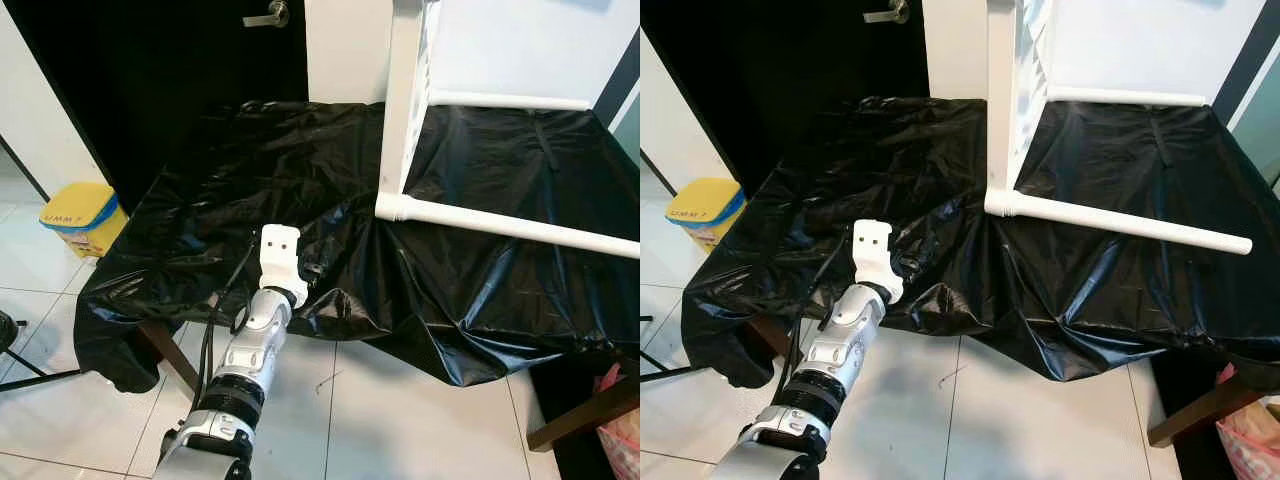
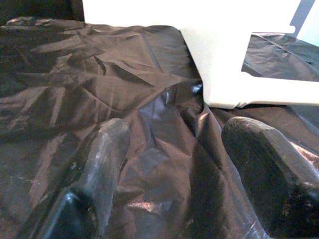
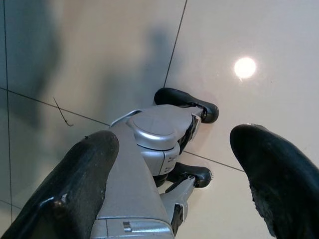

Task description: Building children table

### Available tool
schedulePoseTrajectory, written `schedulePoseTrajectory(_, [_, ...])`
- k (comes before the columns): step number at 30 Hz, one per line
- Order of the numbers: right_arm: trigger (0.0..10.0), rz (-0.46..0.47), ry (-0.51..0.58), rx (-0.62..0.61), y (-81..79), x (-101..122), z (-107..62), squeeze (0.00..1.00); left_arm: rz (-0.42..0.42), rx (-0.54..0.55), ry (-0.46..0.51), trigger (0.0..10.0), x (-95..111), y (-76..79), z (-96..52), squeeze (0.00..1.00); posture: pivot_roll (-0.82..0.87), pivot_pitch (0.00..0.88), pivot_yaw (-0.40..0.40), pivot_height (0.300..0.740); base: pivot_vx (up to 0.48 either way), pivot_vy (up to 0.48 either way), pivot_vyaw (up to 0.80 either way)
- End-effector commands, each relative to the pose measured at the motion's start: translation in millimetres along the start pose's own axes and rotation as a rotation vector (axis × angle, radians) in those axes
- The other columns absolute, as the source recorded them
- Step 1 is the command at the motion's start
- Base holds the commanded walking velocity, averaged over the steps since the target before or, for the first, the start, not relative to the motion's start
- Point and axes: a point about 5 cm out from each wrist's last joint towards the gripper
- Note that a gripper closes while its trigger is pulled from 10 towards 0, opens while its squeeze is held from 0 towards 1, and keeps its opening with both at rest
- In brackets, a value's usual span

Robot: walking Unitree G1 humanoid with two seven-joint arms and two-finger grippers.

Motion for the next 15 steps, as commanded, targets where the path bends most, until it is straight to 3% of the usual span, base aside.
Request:
schedulePoseTrajectory(1, [10.0,-1.565,0.020,0.311,-106.3,8.3,16.1,0.00,0.010,-0.012,-0.010,10.0,-0.7,1.1,0.8,0.00,0.04,0.000,0.007,0.740,0.000,-0.255,0.00])
schedulePoseTrajectory(15, [10.0,-1.563,0.021,0.311,-105.7,8.6,16.1,0.00,0.011,-0.007,-0.013,10.0,-0.7,-0.5,0.3,0.00,0.04,0.000,0.003,0.740,0.000,-0.254,0.00])
Point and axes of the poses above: a point about 5 cm out from each wrist's last joint towards the gripper, its own z axis pointing out of the wrist towards the gripper, its own x axis along the axis of the wrist's last joint, y = z × x, and after that the axes turned 11 degrees about -z, right-handed
